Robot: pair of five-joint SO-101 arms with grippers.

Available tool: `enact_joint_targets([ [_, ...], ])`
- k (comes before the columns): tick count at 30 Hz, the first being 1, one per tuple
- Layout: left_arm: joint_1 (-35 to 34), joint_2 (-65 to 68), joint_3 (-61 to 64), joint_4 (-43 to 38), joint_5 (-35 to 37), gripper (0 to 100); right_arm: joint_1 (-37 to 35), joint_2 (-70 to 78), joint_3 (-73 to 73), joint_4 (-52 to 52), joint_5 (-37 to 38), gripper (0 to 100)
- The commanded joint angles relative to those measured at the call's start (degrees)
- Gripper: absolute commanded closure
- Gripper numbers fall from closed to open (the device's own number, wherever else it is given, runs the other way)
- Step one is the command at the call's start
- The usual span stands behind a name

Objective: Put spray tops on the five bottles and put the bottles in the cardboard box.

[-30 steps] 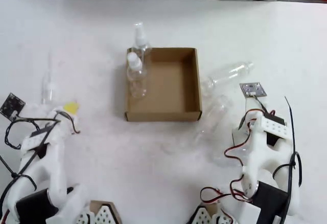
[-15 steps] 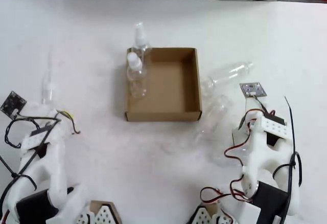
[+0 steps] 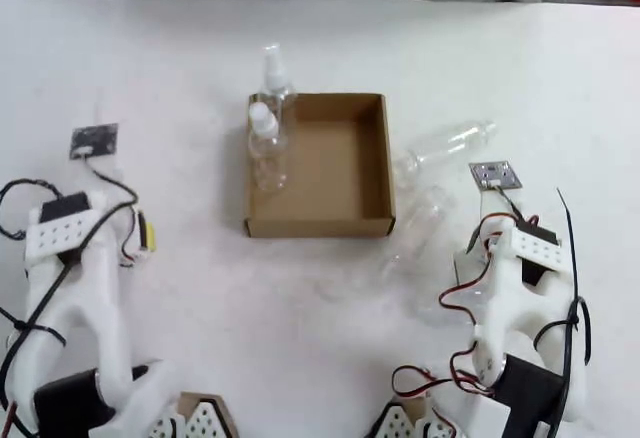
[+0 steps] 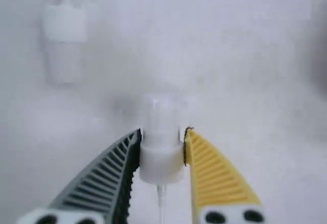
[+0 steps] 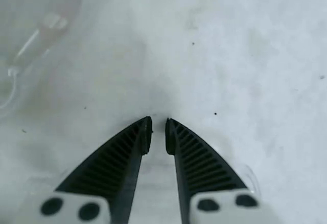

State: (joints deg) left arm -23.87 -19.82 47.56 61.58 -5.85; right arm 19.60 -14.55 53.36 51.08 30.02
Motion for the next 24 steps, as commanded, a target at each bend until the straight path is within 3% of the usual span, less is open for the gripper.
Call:
enact_joint_targets([
  [1, 8.0, -0.9, -3.7, 2.2, -4.2, 92, -0.6, -0.8, -0.3, -0.7, 0.5, 96.4],
  [7, 16.6, -0.8, -3.9, 1.2, -6.4, 92, -0.2, -0.8, -0.3, -0.7, 0.5, 96.4],
  [15, 17.5, -0.7, -3.9, -2.7, -4.4, 92, -0.2, -0.8, -0.3, -0.7, 0.5, 96.5],
  [21, 17.5, -0.7, -2.0, -2.8, 0.8, 75, -0.2, -0.8, -0.3, -0.7, 2.5, 96.7],
  [24, 17.5, -0.7, 0.3, -5.4, 0.9, 73, -0.2, -0.8, -0.3, -0.7, 2.5, 96.7],
])
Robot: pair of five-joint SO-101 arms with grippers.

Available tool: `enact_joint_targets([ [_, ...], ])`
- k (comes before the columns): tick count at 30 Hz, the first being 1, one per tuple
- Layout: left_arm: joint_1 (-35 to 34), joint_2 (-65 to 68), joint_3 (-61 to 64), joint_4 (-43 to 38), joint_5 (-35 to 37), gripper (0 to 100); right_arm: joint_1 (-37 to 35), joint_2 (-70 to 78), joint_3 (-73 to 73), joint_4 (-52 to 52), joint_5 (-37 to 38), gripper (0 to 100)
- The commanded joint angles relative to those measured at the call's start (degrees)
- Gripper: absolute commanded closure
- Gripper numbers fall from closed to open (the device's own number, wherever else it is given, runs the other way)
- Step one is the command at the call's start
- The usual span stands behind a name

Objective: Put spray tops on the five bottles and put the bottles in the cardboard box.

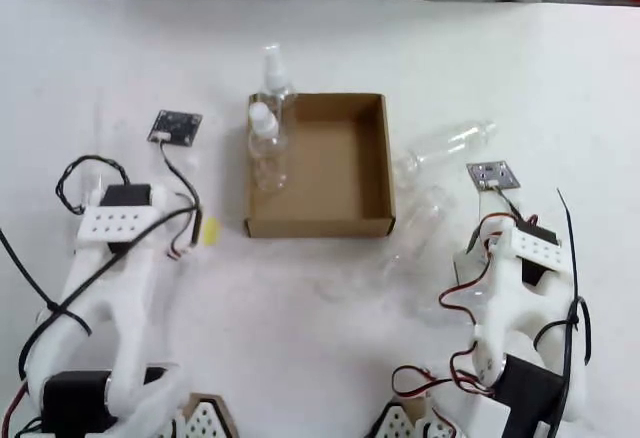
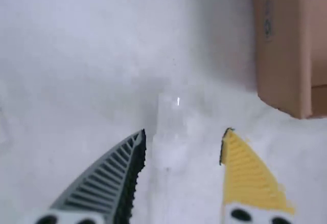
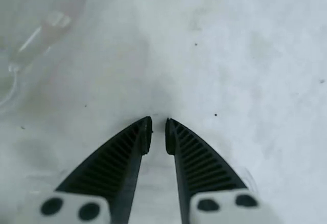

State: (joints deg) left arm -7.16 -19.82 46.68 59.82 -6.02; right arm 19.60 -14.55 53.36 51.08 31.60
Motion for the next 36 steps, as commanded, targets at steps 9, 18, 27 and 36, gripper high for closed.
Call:
enact_joint_targets([
  [9, 0.5, -0.7, 3.7, -5.8, -0.8, 73, -0.2, -0.8, -0.3, -0.7, 1.1, 96.7],
  [18, 0.3, 1.0, 2.6, -4.1, -6.0, 77, -0.2, -0.8, -0.3, -0.7, 1.0, 96.7],
  [27, -3.6, 14.5, -6.0, -3.8, -8.5, 78, -0.4, -0.7, -0.3, -0.7, 1.1, 96.7],
  [36, -2.1, 16.4, -6.5, -1.3, -10.4, 78, -0.6, -0.7, -0.3, -0.7, 1.1, 96.7],
])
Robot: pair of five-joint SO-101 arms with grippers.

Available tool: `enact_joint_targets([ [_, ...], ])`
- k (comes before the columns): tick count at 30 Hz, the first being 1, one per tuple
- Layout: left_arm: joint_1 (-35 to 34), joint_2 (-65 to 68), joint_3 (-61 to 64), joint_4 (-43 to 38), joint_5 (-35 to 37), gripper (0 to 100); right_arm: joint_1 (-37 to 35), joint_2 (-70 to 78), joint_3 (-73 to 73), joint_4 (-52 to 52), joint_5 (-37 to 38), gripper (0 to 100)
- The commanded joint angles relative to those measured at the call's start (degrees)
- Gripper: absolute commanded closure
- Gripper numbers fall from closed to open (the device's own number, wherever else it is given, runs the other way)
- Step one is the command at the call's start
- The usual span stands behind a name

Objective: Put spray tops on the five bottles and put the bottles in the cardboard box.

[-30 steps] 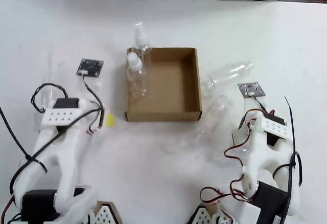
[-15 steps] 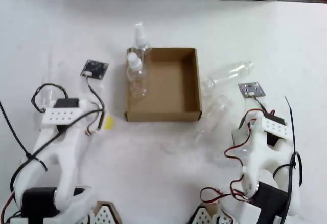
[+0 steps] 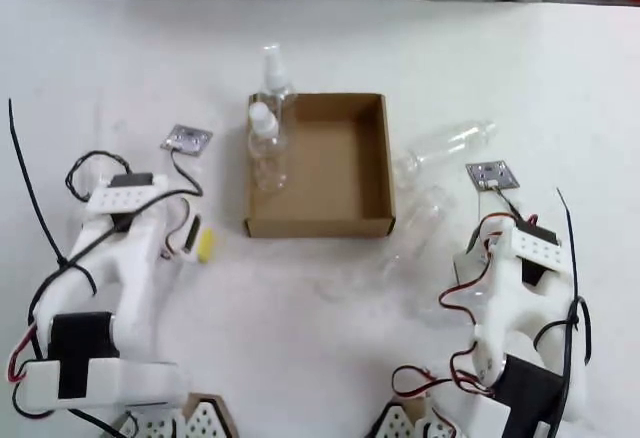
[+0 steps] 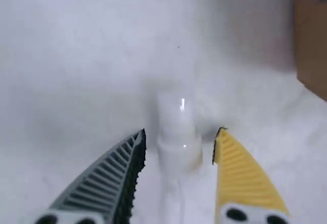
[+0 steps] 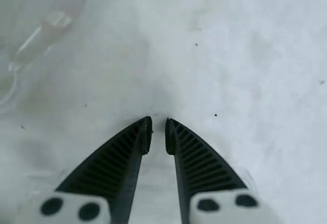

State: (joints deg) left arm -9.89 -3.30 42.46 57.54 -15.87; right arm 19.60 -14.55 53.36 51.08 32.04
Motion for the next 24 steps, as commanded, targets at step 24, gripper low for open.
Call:
enact_joint_targets([
  [24, 2.4, 8.7, -8.7, 3.4, -0.4, 98, 0.8, -2.8, -5.1, 5.1, 0.7, 96.7],
])
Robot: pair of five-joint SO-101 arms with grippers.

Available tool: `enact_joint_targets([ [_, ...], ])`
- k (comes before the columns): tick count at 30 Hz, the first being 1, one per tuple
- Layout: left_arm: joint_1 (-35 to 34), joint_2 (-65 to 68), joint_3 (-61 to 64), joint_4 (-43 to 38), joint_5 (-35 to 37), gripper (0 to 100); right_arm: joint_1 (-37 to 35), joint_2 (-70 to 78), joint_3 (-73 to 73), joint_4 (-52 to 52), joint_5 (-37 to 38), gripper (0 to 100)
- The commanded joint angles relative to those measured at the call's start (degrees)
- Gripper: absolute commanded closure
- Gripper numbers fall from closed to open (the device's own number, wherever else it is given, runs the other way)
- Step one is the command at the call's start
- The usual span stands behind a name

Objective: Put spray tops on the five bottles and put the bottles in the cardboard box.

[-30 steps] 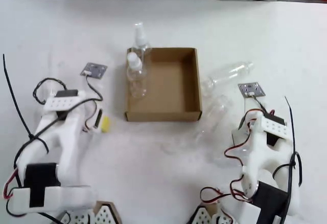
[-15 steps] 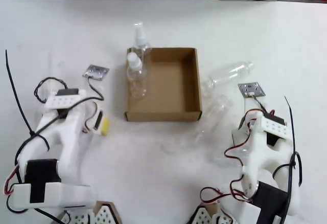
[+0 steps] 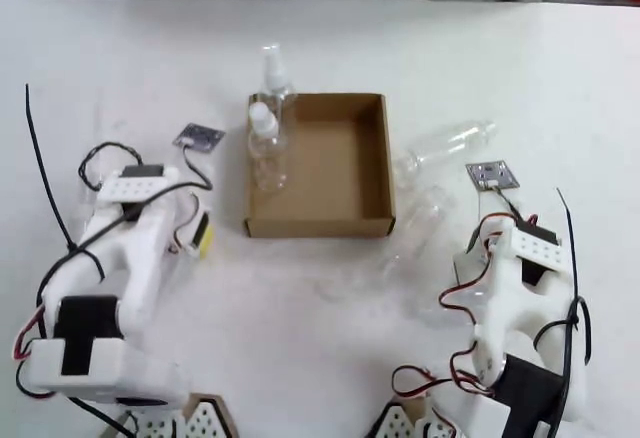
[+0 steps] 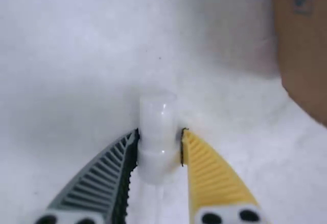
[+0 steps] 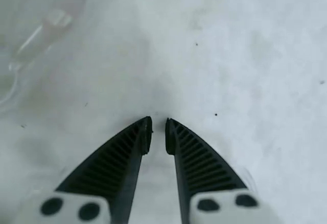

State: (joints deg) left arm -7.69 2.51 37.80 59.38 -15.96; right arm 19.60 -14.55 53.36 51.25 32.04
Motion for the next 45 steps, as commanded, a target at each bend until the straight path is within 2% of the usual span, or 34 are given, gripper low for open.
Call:
enact_joint_targets([
  [1, 0.0, 3.3, -4.7, 2.3, -0.4, 98, 1.6, -3.6, -7.0, 7.5, 0.8, 96.6],
  [5, -0.1, 3.6, -4.7, 2.6, -0.4, 98, 4.4, -8.6, -15.0, 17.3, 0.9, 96.4],
  [7, -0.4, 3.6, -4.7, 2.7, -0.4, 98, 5.7, -10.9, -18.0, 19.8, 3.7, 96.4],
  [11, -1.5, 3.6, -4.7, 2.7, -0.4, 98, 6.5, -13.7, -21.6, 24.7, 20.7, 96.4],
  [15, -1.6, 3.6, -4.7, 2.7, -0.4, 98, 5.4, -14.2, -23.5, 35.1, 38.9, 96.3],
  [19, -1.6, 3.6, -4.7, 2.7, -0.5, 98, 5.3, -13.9, -23.2, 46.7, 54.2, 96.3],
  [23, -1.7, 3.6, -4.7, 2.8, -0.5, 98, 8.9, -14.9, -18.5, 46.8, 72.4, 95.7],
  [25, -1.7, 3.6, -4.7, 2.8, -0.6, 98, 11.6, -15.7, -15.9, 46.8, 84.4, 91.8],
  [27, -1.7, 3.6, -4.7, 2.8, -2.3, 98, 13.5, -17.4, -14.2, 46.8, 90.9, 84.8],
  [31, -1.6, 3.6, -4.7, 3.4, -4.3, 98, 13.6, -22.0, -11.6, 46.7, 96.4, 74.2],
  [35, -1.6, 3.6, -4.7, 3.5, -4.5, 98, 8.5, -26.6, -6.8, 42.2, 97.6, 74.4],
  [41, -1.6, 3.6, -4.7, 3.5, -4.5, 98, -2.9, -29.8, -0.9, 31.3, 88.8, 74.2],
  [45, -1.6, 3.6, -4.8, 3.4, -4.5, 98, -6.0, -29.7, -0.6, 26.8, 85.9, 74.2],
])
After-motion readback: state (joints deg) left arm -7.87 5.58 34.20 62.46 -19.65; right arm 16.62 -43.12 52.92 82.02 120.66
